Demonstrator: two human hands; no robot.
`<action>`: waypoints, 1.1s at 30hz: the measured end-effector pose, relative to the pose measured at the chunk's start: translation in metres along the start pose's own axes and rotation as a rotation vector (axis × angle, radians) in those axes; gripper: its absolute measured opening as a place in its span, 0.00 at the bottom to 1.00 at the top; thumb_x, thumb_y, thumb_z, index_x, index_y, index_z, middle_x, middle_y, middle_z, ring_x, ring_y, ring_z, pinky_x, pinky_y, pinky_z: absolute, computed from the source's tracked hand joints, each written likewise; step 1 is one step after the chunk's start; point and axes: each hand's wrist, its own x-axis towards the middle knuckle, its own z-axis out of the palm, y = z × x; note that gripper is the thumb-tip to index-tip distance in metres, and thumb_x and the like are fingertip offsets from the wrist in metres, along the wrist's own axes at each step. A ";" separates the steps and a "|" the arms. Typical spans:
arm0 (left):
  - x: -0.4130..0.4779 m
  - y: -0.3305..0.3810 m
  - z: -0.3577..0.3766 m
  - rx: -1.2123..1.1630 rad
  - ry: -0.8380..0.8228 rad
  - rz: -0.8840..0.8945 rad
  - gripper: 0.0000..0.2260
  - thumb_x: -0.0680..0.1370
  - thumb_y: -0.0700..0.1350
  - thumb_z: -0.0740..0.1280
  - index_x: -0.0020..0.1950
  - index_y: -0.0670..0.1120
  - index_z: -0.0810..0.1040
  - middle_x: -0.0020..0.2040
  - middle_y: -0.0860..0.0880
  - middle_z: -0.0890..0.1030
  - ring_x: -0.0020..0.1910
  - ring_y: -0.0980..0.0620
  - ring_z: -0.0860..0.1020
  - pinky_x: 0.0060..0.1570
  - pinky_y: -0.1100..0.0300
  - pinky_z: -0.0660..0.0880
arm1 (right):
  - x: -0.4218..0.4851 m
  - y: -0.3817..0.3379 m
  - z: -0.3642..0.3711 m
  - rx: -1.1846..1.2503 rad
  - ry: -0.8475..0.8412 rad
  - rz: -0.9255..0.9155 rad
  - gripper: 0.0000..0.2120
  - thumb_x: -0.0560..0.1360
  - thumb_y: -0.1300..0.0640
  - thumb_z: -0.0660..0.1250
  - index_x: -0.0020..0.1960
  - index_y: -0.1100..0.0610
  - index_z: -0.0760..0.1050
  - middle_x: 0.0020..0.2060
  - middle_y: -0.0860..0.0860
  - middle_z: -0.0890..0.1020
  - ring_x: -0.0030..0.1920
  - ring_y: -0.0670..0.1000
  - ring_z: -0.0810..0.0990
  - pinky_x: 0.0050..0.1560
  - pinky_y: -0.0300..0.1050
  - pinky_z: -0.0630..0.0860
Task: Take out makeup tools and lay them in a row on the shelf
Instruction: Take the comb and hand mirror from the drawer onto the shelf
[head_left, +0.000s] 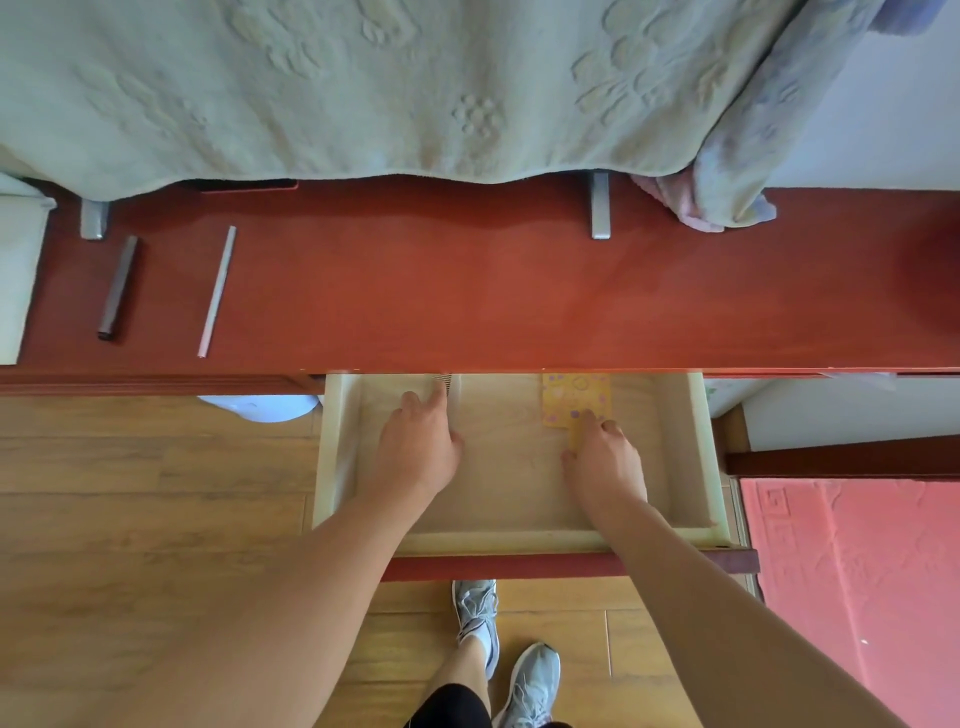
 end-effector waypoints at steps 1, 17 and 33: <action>-0.001 0.000 0.000 -0.010 0.004 -0.008 0.28 0.77 0.46 0.65 0.77 0.48 0.62 0.46 0.47 0.67 0.42 0.43 0.75 0.37 0.54 0.68 | 0.000 0.000 0.000 0.008 -0.001 -0.003 0.23 0.76 0.60 0.62 0.71 0.56 0.64 0.58 0.58 0.74 0.51 0.61 0.78 0.42 0.46 0.69; -0.028 0.007 -0.016 -0.040 0.066 -0.022 0.10 0.74 0.48 0.66 0.53 0.48 0.75 0.38 0.50 0.71 0.38 0.47 0.74 0.34 0.57 0.69 | -0.012 -0.002 -0.018 0.032 0.027 -0.039 0.25 0.72 0.57 0.63 0.70 0.55 0.69 0.48 0.55 0.81 0.47 0.57 0.79 0.41 0.44 0.73; -0.100 0.030 -0.071 -0.038 0.098 -0.062 0.03 0.69 0.47 0.63 0.40 0.49 0.72 0.37 0.50 0.76 0.35 0.48 0.76 0.32 0.58 0.68 | -0.087 0.009 -0.081 0.104 0.008 -0.099 0.26 0.71 0.55 0.66 0.69 0.48 0.73 0.44 0.51 0.82 0.42 0.54 0.79 0.39 0.40 0.71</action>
